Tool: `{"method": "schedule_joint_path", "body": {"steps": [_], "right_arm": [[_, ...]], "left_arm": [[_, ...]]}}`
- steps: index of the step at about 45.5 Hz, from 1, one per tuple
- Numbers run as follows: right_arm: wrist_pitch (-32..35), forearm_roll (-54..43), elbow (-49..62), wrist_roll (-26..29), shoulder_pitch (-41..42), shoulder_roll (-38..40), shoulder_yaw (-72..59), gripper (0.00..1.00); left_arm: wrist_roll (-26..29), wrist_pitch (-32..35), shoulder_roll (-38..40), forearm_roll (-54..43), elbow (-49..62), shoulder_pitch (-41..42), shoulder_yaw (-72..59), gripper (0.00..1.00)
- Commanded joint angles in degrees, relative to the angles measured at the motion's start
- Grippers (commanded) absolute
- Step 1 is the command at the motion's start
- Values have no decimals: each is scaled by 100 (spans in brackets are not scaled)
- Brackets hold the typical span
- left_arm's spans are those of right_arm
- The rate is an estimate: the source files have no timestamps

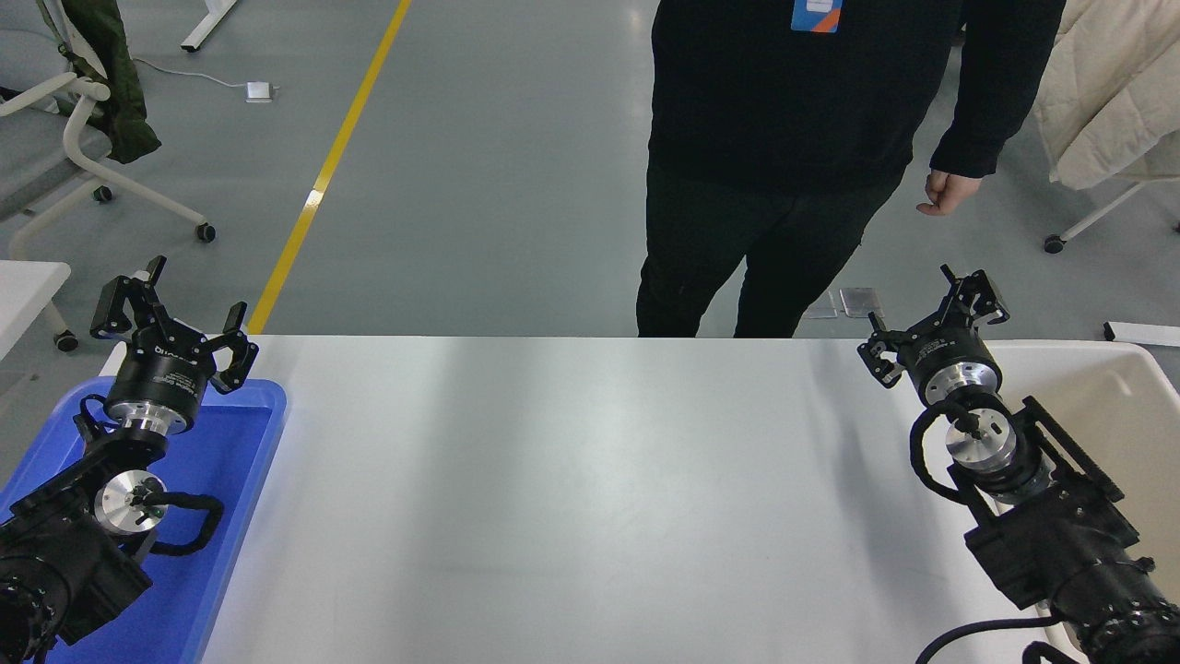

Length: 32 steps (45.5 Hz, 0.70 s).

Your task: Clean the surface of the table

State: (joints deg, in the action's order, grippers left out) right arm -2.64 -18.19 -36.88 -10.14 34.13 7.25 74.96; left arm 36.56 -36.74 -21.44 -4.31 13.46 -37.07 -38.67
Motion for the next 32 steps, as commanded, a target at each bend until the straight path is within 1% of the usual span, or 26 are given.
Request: {"method": "schedule_joint_path", "body": {"steps": [1,4,11,17,22,32], "right_arm": [[9,0,-30,-137,-55,-40,-8,100],[35,0,-48,-269,-134,-40,-17,100],[668,-18,-48,-620,-345,-31,-130,100],[888,-26,-48,-787,-416,-22,-456,100],[1125,-140,-39,-814,-442,4,-746,100],[1187,-307,-30,-814,-433,13,-816,100]], "left_arm": [[0,0,0,0,-1,-2,0,100],[0,0,0,0,7,-2,0,100],[0,0,0,0,8,-2,0,100],[0,0,0,0,8,-2,0,100],[0,0,0,0,-1,-2,0,100],[0,0,0,0,-1,-2,0,100]]}}
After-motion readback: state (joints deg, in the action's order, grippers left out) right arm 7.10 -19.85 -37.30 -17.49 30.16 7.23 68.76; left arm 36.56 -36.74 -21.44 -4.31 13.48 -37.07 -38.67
